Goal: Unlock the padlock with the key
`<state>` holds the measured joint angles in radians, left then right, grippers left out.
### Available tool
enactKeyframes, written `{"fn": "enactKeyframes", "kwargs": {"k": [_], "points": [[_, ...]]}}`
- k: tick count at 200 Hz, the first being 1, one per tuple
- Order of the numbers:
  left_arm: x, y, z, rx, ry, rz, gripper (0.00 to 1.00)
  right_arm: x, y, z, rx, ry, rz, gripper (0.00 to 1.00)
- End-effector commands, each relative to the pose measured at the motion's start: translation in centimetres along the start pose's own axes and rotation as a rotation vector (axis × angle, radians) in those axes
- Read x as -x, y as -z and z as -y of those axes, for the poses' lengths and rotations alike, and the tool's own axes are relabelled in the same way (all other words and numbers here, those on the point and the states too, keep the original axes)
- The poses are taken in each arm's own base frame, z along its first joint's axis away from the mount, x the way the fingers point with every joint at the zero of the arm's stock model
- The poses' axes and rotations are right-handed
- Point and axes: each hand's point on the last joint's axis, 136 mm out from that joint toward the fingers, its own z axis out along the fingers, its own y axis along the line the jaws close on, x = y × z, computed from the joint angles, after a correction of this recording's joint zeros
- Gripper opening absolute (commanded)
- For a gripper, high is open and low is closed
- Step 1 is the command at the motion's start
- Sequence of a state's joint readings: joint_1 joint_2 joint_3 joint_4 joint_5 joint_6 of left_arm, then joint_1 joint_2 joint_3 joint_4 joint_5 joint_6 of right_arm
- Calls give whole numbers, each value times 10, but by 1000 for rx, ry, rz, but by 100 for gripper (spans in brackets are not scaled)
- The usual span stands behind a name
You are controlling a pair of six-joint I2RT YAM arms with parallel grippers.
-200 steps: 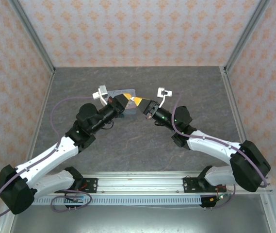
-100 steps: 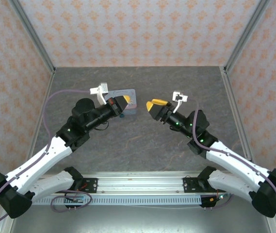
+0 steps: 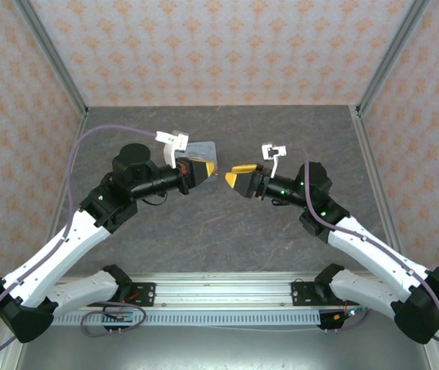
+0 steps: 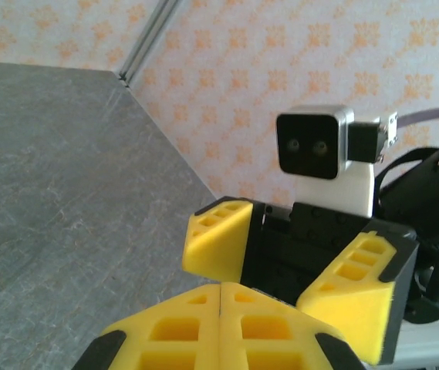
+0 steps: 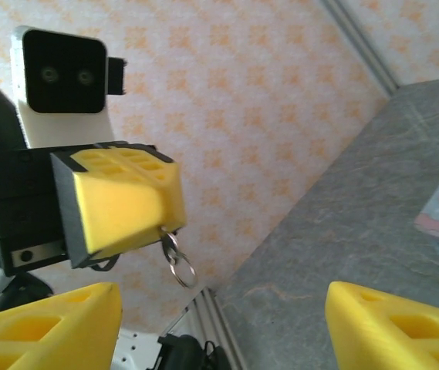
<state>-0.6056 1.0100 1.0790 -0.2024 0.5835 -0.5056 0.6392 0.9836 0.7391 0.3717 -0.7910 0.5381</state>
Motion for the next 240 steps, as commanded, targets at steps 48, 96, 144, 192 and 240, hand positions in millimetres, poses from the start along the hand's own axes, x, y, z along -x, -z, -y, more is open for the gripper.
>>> {"fn": "enactKeyframes", "kwargs": {"k": [48, 96, 144, 192, 240], "points": [[6, 7, 16, -57, -82, -20, 0, 1, -25, -36, 158, 35, -82, 59], [5, 6, 15, -57, -84, -22, 0, 3, -24, -37, 155, 45, -76, 46], [4, 5, 16, -63, -88, -28, 0, 5, -25, -39, 157, 43, -72, 36], [2, 3, 16, -69, -92, -42, 0, 10, -25, -43, 166, 52, -61, 29], [3, 3, 13, -55, -90, -36, 0, 6, -26, -41, 162, 44, -71, 23]]}}
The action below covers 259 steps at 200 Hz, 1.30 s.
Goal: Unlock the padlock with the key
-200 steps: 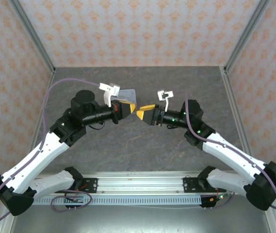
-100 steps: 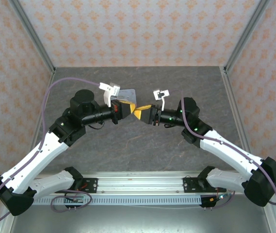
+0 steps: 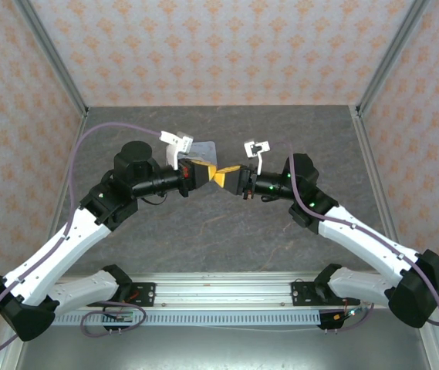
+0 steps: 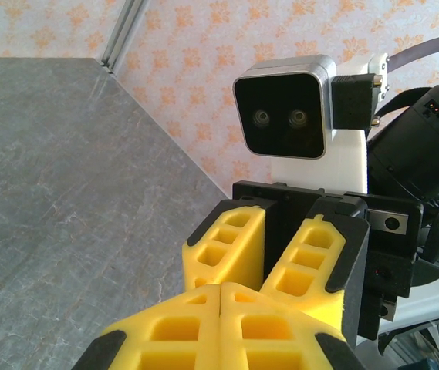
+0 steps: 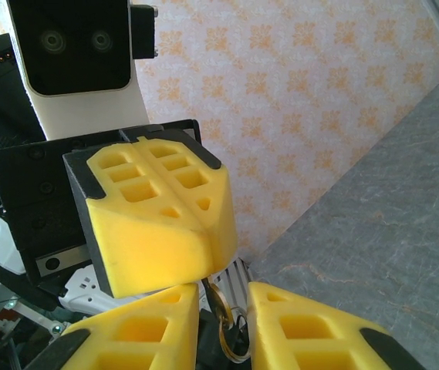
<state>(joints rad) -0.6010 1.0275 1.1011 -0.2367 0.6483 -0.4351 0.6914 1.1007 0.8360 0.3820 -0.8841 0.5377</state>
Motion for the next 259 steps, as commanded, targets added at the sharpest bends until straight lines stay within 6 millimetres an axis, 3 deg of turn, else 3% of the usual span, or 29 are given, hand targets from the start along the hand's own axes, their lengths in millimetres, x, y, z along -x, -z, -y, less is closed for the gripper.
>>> {"fn": "enactKeyframes", "kwargs": {"k": [1, 169, 259], "points": [[9, 5, 7, -15, -34, 17, 0, 14, 1, -22, 57, 56, 32, 23], [14, 4, 1, 15, -29, 43, 0, -1, 2, -11, 24, 26, -10, 23], [4, 2, 1, 3, -38, 7, 0, 8, 2, -15, 20, 33, 13, 11]]}}
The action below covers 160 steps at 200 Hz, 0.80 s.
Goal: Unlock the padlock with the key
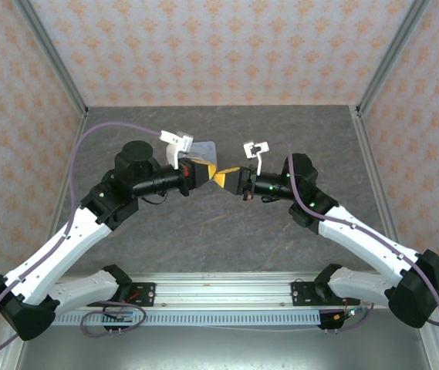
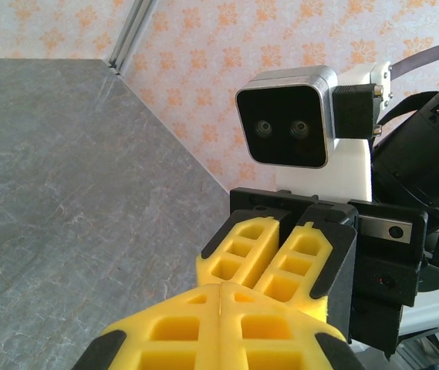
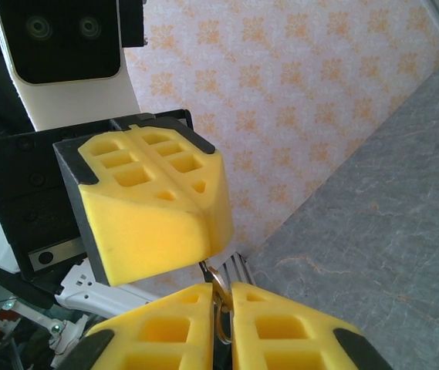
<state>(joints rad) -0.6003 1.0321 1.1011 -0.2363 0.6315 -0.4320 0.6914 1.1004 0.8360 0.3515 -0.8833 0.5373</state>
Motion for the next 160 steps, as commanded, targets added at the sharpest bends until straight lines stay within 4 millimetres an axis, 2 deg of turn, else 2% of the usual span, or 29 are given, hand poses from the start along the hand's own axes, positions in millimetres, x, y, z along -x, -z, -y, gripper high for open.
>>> {"fn": "enactKeyframes", "kwargs": {"k": [1, 34, 44, 71, 88, 110, 134, 139, 160], "points": [[3, 3, 4, -13, -37, 2, 0, 12, 3, -19, 35, 52, 29, 11], [5, 7, 0, 26, -42, 9, 29, 8, 4, -9, -10, 49, 21, 9], [6, 9, -4, 53, -38, 15, 34, 7, 5, -7, -21, 48, 22, 8], [8, 18, -23, 150, 0, 33, 53, 4, 3, 2, -48, 32, 15, 4], [9, 26, -42, 225, 52, 62, 64, 1, 1, 12, -81, 16, 13, 1], [4, 38, -78, 323, 168, 97, 70, 0, -2, 32, -141, -13, 23, 0], [-18, 44, -123, 398, 331, 110, 73, 0, -8, 54, -185, -56, 34, 0], [-23, 45, -131, 404, 358, 110, 72, -5, -14, 67, -204, -80, 20, 0], [-46, 44, -161, 434, 438, 104, 73, -7, -25, 98, -239, -149, 23, 0]]}}
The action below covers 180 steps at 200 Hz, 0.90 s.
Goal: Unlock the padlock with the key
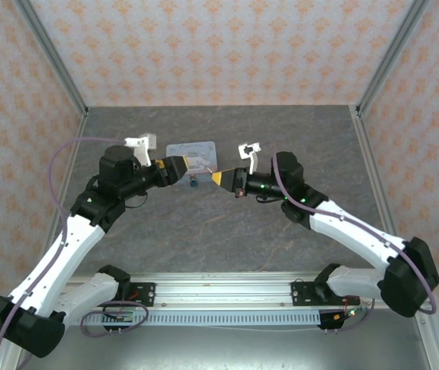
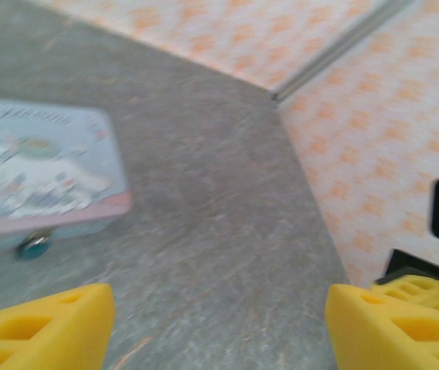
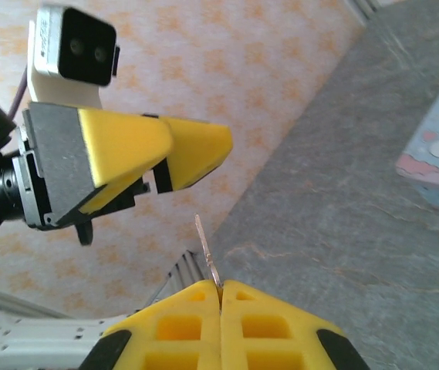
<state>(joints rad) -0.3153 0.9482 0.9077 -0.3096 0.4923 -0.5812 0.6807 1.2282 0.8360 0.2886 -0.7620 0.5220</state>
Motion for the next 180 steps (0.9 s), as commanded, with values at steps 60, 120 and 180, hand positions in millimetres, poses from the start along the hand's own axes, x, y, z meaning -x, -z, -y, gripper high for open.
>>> {"fn": "enactKeyframes", "kwargs": {"k": [60, 120, 180], "points": [[-53, -47, -86, 100, 182, -87, 73, 23, -69, 114, -151, -188, 35, 0], [-64, -72, -112, 142, 176, -103, 73, 29, -119, 171, -218, -231, -47, 0], [-67, -74, -127, 221, 153, -111, 73, 14, -130, 210, -352, -230, -127, 0]]}}
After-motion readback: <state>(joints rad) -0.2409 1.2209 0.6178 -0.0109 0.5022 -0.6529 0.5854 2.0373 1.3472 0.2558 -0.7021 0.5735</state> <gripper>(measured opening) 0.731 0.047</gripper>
